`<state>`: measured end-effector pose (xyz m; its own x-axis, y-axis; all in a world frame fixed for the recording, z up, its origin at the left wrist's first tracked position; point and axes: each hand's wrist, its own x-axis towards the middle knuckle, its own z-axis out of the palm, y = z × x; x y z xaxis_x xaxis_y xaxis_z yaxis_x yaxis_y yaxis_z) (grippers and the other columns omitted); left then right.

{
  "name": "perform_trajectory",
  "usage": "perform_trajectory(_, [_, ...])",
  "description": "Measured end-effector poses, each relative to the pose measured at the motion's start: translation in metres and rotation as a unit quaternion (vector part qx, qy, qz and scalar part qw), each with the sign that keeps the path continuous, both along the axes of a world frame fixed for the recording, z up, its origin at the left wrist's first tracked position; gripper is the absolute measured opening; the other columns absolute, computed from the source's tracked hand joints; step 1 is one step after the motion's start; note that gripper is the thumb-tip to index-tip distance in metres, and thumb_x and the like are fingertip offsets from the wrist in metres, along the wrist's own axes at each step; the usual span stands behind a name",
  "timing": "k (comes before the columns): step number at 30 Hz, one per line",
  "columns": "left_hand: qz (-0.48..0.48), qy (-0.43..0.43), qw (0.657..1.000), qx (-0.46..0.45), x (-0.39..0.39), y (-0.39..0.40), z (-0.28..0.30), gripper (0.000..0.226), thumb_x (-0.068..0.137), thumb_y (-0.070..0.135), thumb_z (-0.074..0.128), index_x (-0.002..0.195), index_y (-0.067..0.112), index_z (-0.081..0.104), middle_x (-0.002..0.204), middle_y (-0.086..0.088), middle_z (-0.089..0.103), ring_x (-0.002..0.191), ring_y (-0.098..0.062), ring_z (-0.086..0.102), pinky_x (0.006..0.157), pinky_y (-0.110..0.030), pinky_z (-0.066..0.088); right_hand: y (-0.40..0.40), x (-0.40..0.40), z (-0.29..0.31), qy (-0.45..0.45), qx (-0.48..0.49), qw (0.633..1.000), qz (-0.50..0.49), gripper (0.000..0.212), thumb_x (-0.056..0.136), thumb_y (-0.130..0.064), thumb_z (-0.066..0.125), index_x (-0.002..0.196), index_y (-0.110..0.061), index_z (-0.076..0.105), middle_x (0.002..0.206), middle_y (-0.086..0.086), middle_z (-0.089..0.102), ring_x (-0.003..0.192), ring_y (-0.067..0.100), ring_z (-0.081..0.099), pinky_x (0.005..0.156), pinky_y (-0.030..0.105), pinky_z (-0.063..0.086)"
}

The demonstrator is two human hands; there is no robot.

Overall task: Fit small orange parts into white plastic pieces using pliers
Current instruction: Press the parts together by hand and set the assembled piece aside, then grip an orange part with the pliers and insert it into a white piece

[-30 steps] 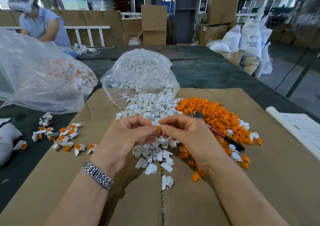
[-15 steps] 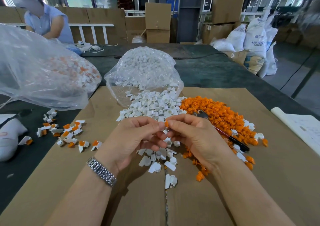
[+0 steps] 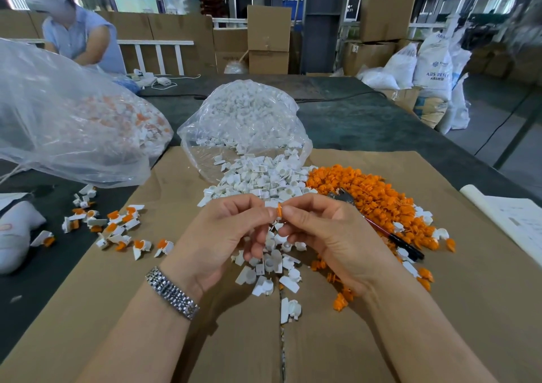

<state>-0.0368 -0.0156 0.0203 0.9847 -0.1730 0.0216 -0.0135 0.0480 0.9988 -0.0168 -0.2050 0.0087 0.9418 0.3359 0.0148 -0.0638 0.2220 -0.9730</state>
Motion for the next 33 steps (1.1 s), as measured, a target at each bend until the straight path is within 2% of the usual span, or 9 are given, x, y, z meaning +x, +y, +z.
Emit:
perform_trajectory(10, [0.004,-0.011,1.000,-0.005,0.004,0.004,-0.007,0.027,0.082,0.025,0.077,0.061,0.019,0.061,0.056,-0.004,0.054,0.045,-0.016,0.047,0.045,-0.022,0.037,-0.009,-0.005,0.008,-0.086,-0.149,0.984,-0.039,0.019,0.088,-0.034,0.075,0.099,-0.018,0.074,0.092,-0.003,0.075,0.086,0.010,0.072,0.074,0.020,0.056])
perform_trajectory(11, [0.004,-0.014,1.000,-0.008,0.005,0.005,-0.006,0.028,0.080,0.028,0.077,0.059,0.020,0.060,0.056,-0.003,0.054,0.045,-0.016,0.047,0.045,-0.022,0.037,-0.015,-0.003,0.011,-0.121,-0.245,0.958,-0.092,0.019,0.089,-0.042,0.072,0.099,-0.026,0.073,0.094,-0.008,0.074,0.088,0.006,0.070,0.073,0.018,0.054])
perform_trajectory(13, [0.005,-0.020,1.000,-0.019,0.005,0.008,-0.007,0.028,0.076,0.032,0.079,0.061,0.019,0.060,0.057,-0.003,0.055,0.044,-0.014,0.047,0.046,-0.021,0.038,-0.030,0.001,0.015,-0.167,-0.511,0.820,-0.198,0.031,0.091,-0.054,0.065,0.110,-0.030,0.066,0.109,-0.012,0.064,0.100,0.004,0.062,0.081,0.021,0.052])
perform_trajectory(15, [0.002,-0.024,0.999,-0.029,0.005,0.010,-0.008,0.026,0.075,0.033,0.079,0.062,0.019,0.061,0.056,-0.003,0.056,0.044,-0.013,0.048,0.046,-0.021,0.038,-0.043,0.007,0.017,-0.092,-0.684,0.690,-0.217,0.048,0.091,-0.060,0.061,0.116,-0.019,0.059,0.127,0.005,0.054,0.118,0.024,0.054,0.098,0.045,0.048])
perform_trajectory(16, [0.001,-0.023,0.999,-0.034,0.005,0.011,-0.008,0.025,0.076,0.031,0.079,0.063,0.019,0.061,0.056,-0.003,0.055,0.044,-0.013,0.047,0.046,-0.022,0.037,-0.047,0.009,0.018,-0.043,-0.709,0.675,-0.200,0.048,0.089,-0.062,0.062,0.105,-0.016,0.058,0.127,0.010,0.053,0.120,0.030,0.052,0.101,0.052,0.046])
perform_trajectory(18, [0.002,-0.018,0.999,-0.039,0.006,0.011,-0.008,0.024,0.081,0.026,0.076,0.063,0.019,0.062,0.056,-0.003,0.055,0.044,-0.013,0.047,0.046,-0.022,0.037,-0.050,0.012,0.020,0.000,-0.704,0.689,-0.173,0.047,0.087,-0.064,0.064,0.085,-0.019,0.051,0.117,0.009,0.057,0.115,0.032,0.054,0.102,0.056,0.044])
perform_trajectory(26, [0.027,0.007,0.997,-0.067,0.008,0.012,-0.008,0.029,0.091,0.014,0.068,0.063,0.018,0.061,0.057,-0.002,0.054,0.044,-0.012,0.046,0.043,-0.019,0.036,-0.038,0.005,0.027,-0.044,-0.719,0.672,-0.173,0.040,0.088,-0.051,0.061,0.071,-0.021,0.042,0.098,0.006,0.056,0.100,0.028,0.055,0.102,0.055,0.040])
perform_trajectory(31, [0.046,0.008,0.995,-0.093,0.010,0.009,-0.006,0.033,0.091,0.012,0.067,0.060,0.018,0.060,0.057,-0.003,0.052,0.045,-0.012,0.042,0.042,-0.019,0.036,-0.037,0.002,0.050,-0.050,-0.594,0.784,-0.172,0.028,0.099,-0.024,0.055,0.073,-0.016,0.047,0.070,0.005,0.053,0.063,0.018,0.051,0.056,0.033,0.042])
perform_trajectory(33, [0.056,0.007,0.993,-0.104,0.011,0.011,-0.007,0.032,0.090,0.012,0.068,0.060,0.019,0.062,0.057,-0.002,0.051,0.046,-0.013,0.042,0.042,-0.019,0.036,-0.033,-0.004,0.064,-0.021,-0.489,0.864,-0.119,0.014,0.099,-0.011,0.053,0.086,-0.012,0.057,0.078,0.010,0.065,0.069,0.021,0.065,0.064,0.040,0.058])
